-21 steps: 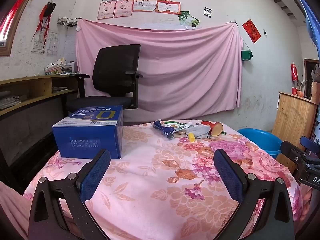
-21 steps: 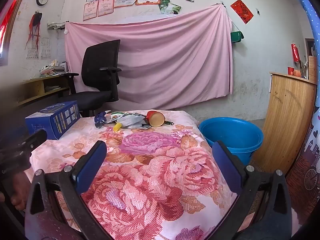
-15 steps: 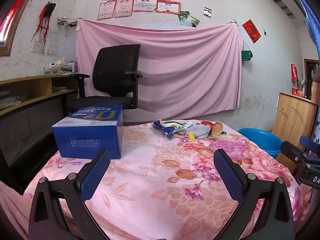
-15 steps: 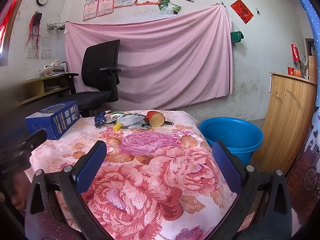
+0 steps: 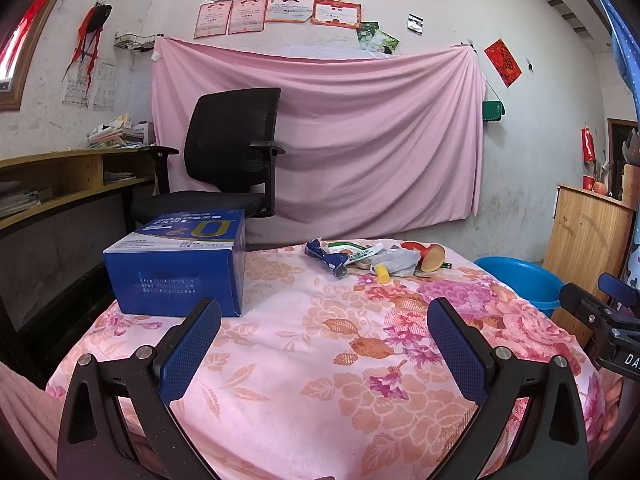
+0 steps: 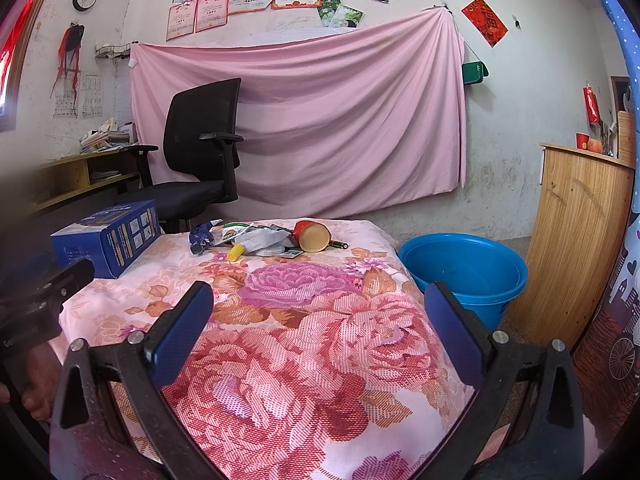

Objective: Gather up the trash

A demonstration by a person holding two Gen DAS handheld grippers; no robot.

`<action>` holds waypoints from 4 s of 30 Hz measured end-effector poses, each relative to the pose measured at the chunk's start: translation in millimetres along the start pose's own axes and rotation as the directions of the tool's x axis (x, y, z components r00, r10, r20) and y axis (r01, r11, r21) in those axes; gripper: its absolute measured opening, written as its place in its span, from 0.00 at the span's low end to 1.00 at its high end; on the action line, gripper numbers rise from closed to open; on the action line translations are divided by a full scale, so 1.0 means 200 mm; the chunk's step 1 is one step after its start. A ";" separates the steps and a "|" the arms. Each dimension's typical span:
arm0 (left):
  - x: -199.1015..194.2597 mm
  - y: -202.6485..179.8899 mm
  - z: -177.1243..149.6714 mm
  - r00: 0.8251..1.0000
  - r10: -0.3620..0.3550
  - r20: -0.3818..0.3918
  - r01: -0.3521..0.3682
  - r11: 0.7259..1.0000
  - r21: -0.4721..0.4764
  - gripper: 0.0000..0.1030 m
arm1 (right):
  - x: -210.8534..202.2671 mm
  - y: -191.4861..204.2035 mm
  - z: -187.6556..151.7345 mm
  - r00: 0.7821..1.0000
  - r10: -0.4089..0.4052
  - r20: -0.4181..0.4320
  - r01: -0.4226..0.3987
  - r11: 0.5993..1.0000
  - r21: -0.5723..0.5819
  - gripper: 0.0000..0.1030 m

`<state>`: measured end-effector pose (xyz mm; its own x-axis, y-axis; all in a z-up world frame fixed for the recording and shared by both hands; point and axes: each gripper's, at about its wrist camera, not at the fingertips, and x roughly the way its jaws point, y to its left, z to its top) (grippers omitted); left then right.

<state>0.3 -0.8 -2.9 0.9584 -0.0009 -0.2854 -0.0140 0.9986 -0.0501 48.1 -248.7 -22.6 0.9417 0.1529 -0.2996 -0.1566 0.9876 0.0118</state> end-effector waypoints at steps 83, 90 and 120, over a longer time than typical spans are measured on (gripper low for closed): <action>0.02 0.00 -0.02 1.000 -0.003 -0.008 0.003 1.000 -0.008 0.98 | 0.01 0.01 0.00 1.000 0.002 -0.012 -0.002 1.000 0.001 1.00; 0.01 0.00 -0.02 1.000 0.009 -0.001 -0.009 1.000 -0.003 0.98 | 0.05 0.01 0.00 1.000 0.010 -0.018 -0.011 1.000 -0.009 1.00; 0.50 0.00 0.65 0.992 0.024 0.123 -0.015 0.997 -0.072 0.98 | 0.44 -0.07 0.73 0.963 0.072 0.259 -0.031 0.987 -0.159 1.00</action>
<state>133.5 6.7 93.2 0.9856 0.0294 -0.1664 -0.0488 0.9923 -0.1142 176.5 -243.2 90.5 0.9728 0.2281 -0.0408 -0.2315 0.9640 -0.1306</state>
